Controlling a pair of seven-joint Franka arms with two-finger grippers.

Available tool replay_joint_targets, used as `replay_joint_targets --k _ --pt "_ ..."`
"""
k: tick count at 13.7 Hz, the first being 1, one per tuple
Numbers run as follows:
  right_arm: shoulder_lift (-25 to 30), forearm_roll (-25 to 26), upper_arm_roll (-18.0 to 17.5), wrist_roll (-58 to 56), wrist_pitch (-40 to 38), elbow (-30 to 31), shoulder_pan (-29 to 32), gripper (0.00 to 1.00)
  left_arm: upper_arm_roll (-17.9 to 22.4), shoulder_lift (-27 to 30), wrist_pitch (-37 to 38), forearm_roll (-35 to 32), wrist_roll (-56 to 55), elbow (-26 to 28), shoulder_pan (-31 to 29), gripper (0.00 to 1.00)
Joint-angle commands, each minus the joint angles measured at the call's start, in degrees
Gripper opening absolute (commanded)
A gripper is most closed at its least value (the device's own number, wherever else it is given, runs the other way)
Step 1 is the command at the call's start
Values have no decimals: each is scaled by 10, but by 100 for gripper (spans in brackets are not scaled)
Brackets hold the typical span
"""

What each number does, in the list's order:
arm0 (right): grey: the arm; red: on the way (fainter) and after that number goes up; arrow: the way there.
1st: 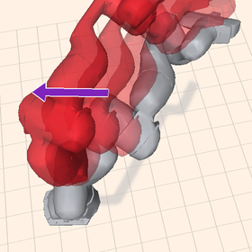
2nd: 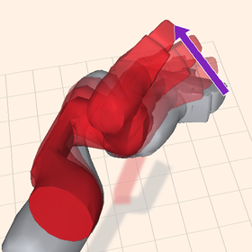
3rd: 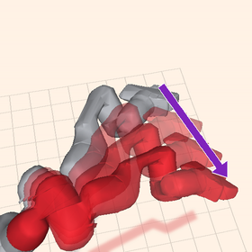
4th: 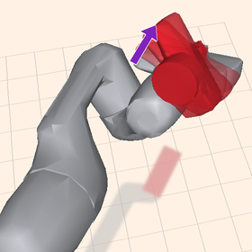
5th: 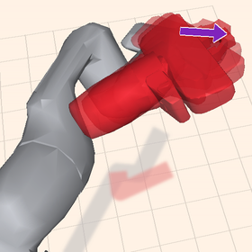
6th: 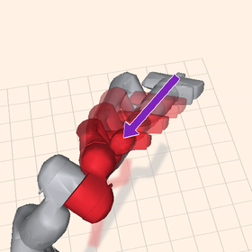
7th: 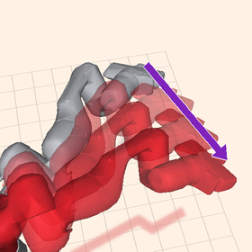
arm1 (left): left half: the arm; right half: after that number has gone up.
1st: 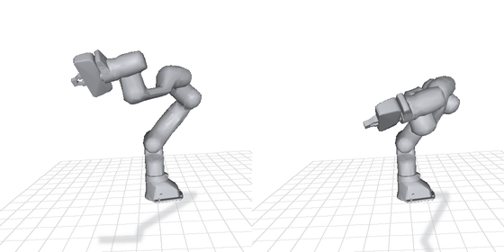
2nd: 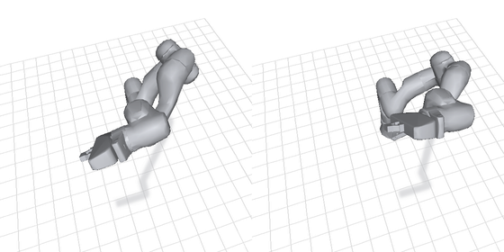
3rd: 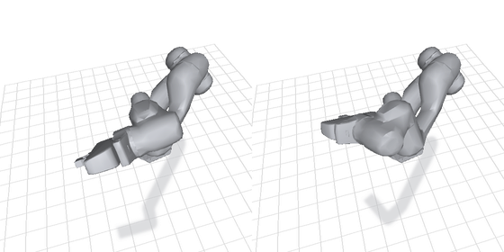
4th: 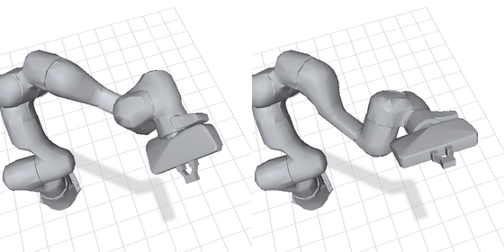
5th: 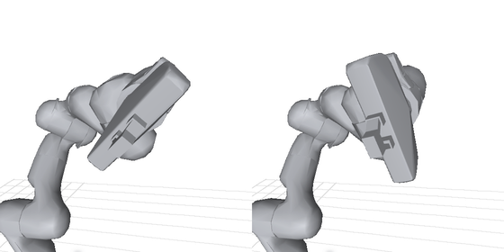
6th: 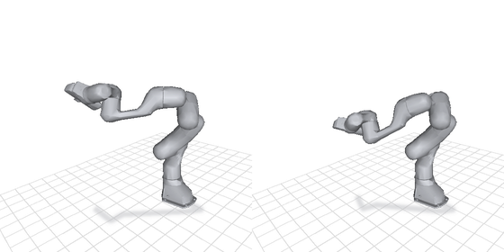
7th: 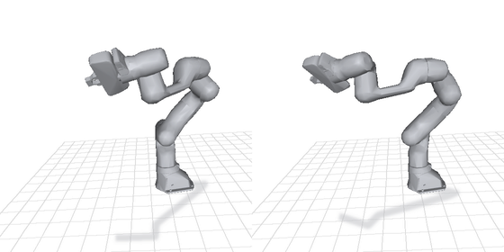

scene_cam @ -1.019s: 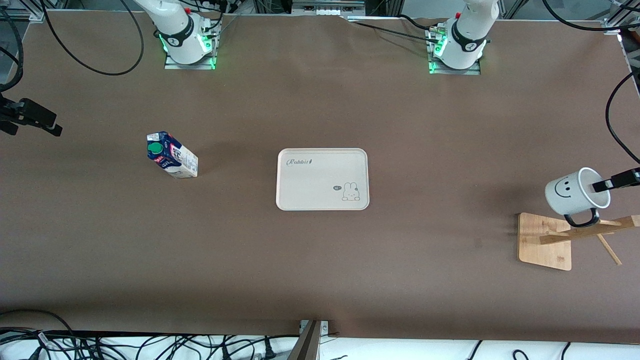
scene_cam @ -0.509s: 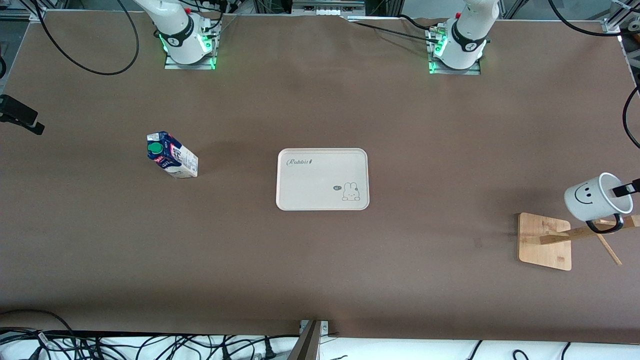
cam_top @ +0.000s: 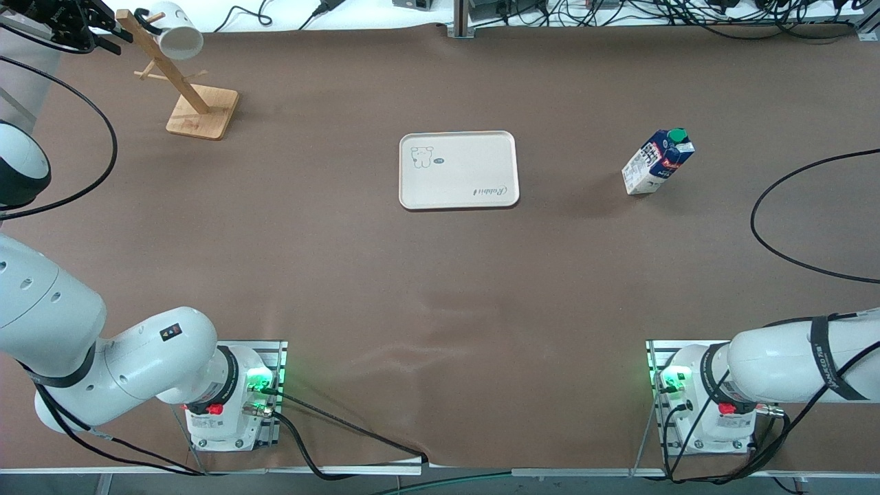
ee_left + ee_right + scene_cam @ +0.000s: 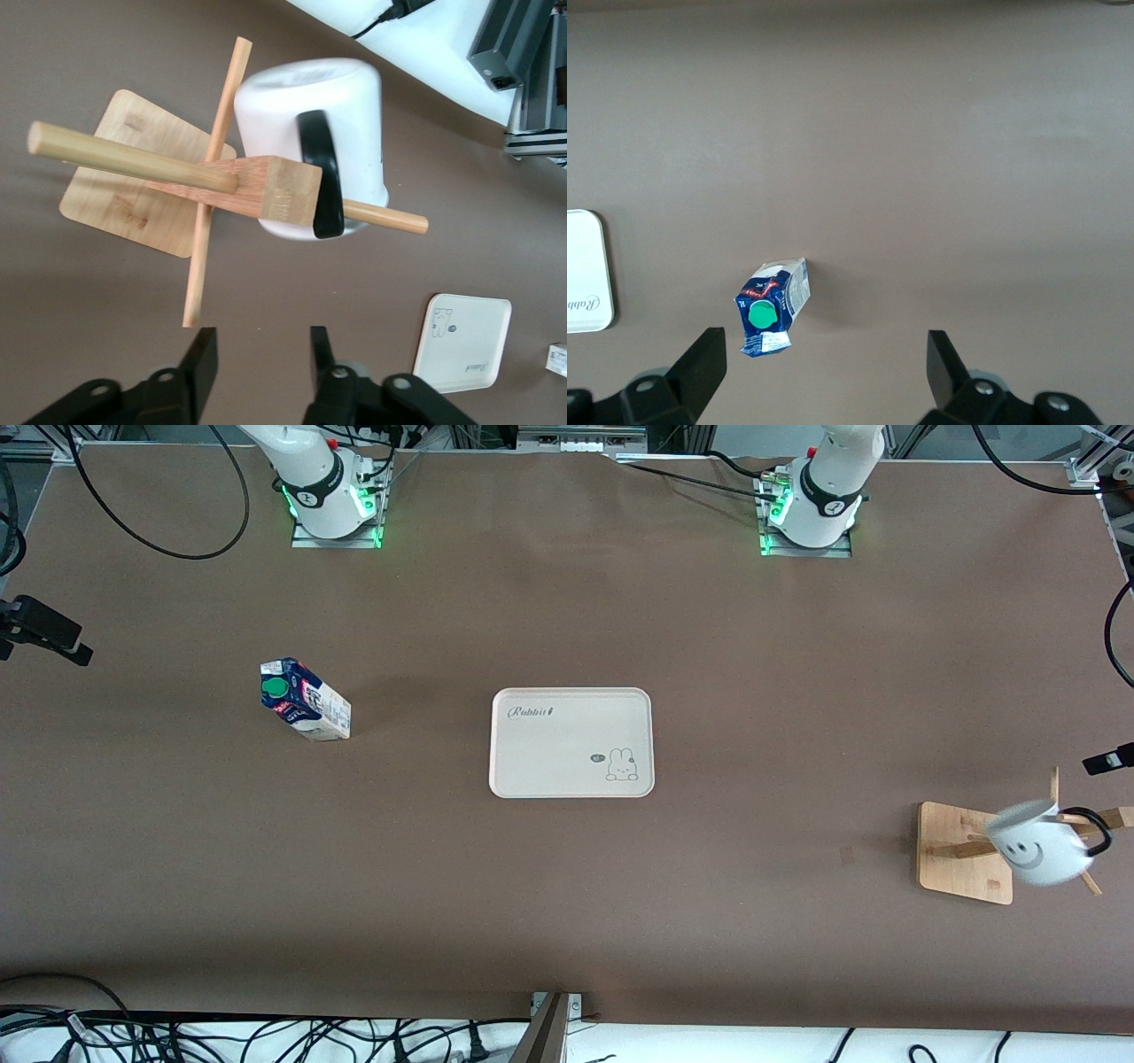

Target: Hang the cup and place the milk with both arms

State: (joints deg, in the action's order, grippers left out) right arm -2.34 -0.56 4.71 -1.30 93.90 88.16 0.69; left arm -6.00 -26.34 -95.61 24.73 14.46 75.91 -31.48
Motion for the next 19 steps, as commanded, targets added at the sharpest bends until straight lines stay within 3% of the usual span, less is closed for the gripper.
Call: replay_joint_targets --k 1,3,7,10,14,15,16,17,19 --pt "0 -3 -7 11 -11 -10 3 100 -3 1 11 -42 8 -24 -2 100" --pt "-4 -3 -9 9 -13 -9 3 100 -19 24 18 -89 7 -24 18 100" --pt "-5 -2 -10 7 -18 -7 3 100 -36 72 59 -233 5 -24 139 100" --pt "-5 -2 -17 10 -18 -7 2 100 -38 102 110 -260 -10 -23 215 100" --pt "-7 0 -17 11 -17 -9 -4 100 -33 141 105 -311 -61 -13 273 100" --pt "-7 1 -16 11 -17 -9 -4 100 -25 150 91 -308 -70 -2 291 100" --pt "-7 1 -16 11 -17 -9 -3 100 18 172 65 -307 -80 24 332 100" --pt "-7 1 -16 10 -17 -7 0 100 75 204 27 -293 -88 68 371 100" --pt "-7 1 -15 10 -17 -7 10 100 127 276 -32 -250 -87 172 396 100"
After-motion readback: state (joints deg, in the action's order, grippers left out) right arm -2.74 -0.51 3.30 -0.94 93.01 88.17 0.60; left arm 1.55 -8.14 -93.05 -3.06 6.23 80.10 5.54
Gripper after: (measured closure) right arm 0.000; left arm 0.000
